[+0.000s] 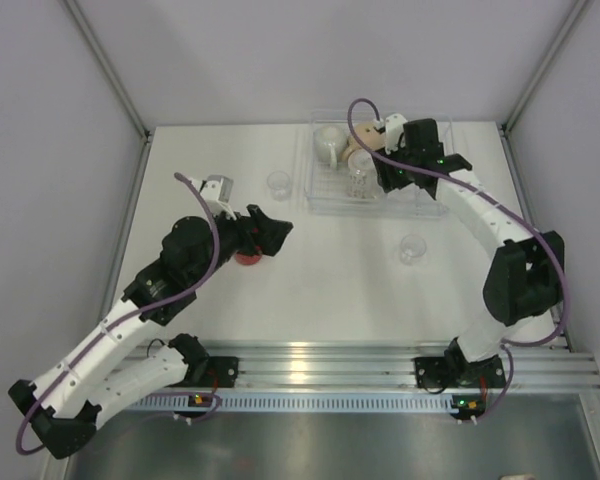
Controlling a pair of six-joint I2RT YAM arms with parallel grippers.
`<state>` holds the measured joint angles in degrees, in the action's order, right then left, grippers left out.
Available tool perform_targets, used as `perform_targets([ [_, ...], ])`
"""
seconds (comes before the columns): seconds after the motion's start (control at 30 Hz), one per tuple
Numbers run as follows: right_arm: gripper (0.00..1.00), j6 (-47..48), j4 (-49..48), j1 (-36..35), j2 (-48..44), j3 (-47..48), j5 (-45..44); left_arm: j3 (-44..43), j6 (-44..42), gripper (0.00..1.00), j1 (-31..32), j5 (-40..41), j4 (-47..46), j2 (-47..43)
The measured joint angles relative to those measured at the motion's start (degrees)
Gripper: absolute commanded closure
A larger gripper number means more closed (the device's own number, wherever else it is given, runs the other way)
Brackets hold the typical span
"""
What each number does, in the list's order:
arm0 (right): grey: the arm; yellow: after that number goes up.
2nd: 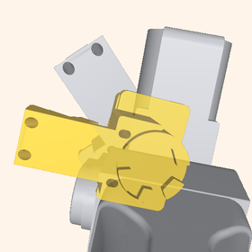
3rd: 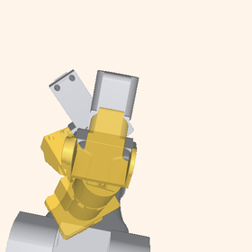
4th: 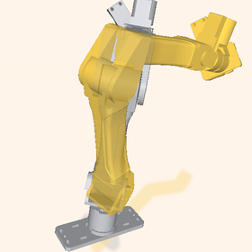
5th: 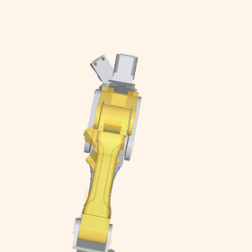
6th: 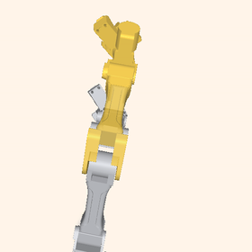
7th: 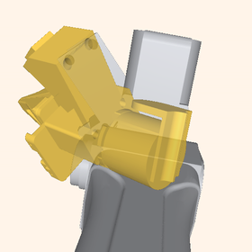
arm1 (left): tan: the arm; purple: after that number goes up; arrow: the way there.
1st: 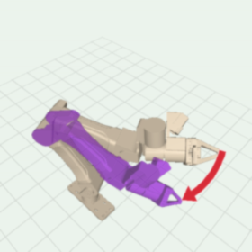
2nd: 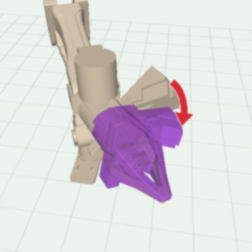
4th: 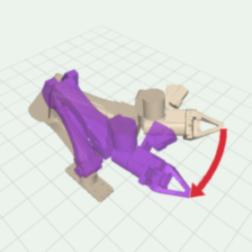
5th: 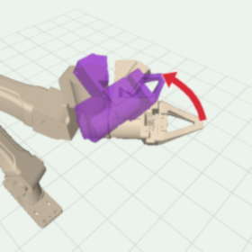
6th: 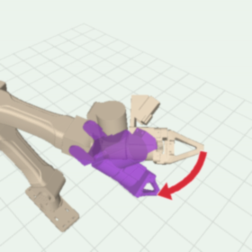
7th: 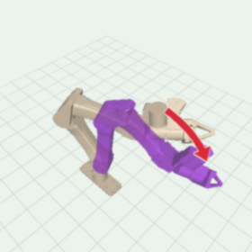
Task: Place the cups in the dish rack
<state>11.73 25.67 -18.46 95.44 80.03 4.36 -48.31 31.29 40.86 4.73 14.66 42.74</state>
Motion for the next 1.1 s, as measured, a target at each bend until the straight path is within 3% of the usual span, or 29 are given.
perform_targets([
  [0.17, 0.44, -9.14, 2.82, 0.00, -6.43, -0.66, 2.75, -6.97, -3.69, 0.04, 0.00, 7.85, 7.72, 7.61],
  [0.4, 0.41, -21.16, -0.42, -1.22, -21.79, -11.82, 10.01, -9.60, -4.90, 0.03, -3.34, 11.80, 14.58, 13.79],
  [0.6, 0.40, -26.43, -5.95, -3.67, -30.49, -22.86, 12.39, -10.40, -3.87, 0.09, -18.75, 6.54, 17.59, 17.64],
  [0.73, 0.40, -26.82, -5.60, -3.80, -30.93, -24.37, 12.72, -9.70, -4.07, 0.15, -29.94, 2.91, 18.43, 20.09],
  [0.87, 0.38, -26.75, -6.45, -3.85, -32.65, -25.83, 13.46, -8.87, -6.27, 0.25, -31.39, -0.04, 19.28, 22.95],
  [1.1, 0.38, -26.34, -6.75, -3.89, -35.58, -28.79, 14.91, -8.55, -8.76, 0.24, -30.45, -4.81, 19.76, 27.30],
])
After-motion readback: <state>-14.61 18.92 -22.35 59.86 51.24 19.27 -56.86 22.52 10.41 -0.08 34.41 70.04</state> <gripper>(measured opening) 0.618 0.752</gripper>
